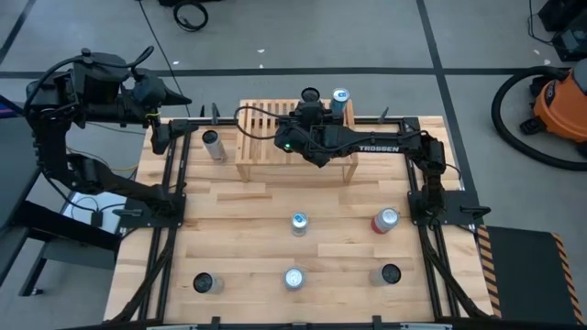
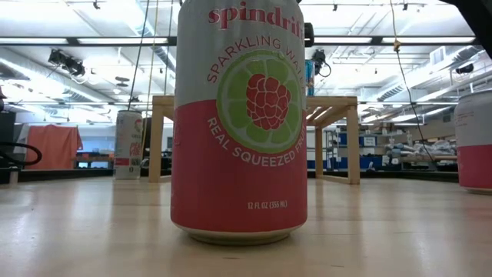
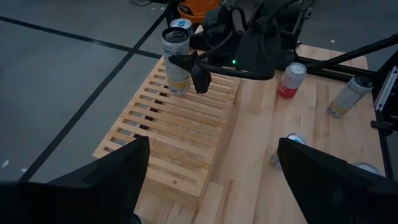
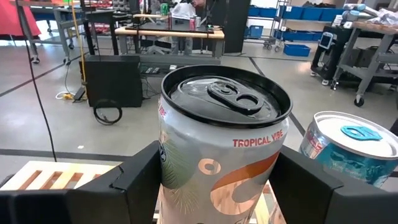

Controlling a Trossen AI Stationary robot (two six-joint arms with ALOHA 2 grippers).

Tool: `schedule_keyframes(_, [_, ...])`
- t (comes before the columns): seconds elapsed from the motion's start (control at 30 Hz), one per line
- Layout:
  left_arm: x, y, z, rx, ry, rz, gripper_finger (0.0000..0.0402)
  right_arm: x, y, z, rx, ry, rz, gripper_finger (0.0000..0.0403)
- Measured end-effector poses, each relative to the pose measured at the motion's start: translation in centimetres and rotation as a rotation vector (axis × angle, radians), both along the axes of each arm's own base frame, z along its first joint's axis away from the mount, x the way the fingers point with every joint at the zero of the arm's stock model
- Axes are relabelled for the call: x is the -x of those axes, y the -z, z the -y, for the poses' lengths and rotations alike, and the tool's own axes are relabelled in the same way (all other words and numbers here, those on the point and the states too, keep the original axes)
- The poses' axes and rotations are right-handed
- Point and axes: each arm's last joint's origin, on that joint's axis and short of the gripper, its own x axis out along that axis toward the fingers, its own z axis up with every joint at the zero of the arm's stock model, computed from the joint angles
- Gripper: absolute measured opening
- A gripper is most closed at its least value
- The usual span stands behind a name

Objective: Place canned beverage on shelf
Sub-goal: Put the left white and yellow soda can on the shelf

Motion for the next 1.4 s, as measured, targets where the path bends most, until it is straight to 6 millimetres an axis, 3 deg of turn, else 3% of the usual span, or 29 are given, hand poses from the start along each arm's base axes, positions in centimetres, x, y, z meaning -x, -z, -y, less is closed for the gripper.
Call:
schedule_keyframes(1.07, [0.0, 0.0, 0.0, 0.000, 0.000, 0.000, 0.0357, 0.6, 0.4, 3.0, -0.117, -0.033, -0.019, 0.0276])
schedule_keyframes(1.4, [0.0, 0.0, 0.0, 0.000, 0.000, 0.000, 0.0357, 0.5, 0.4, 2.6, -0.113, -0.046, -0.041, 0.0301])
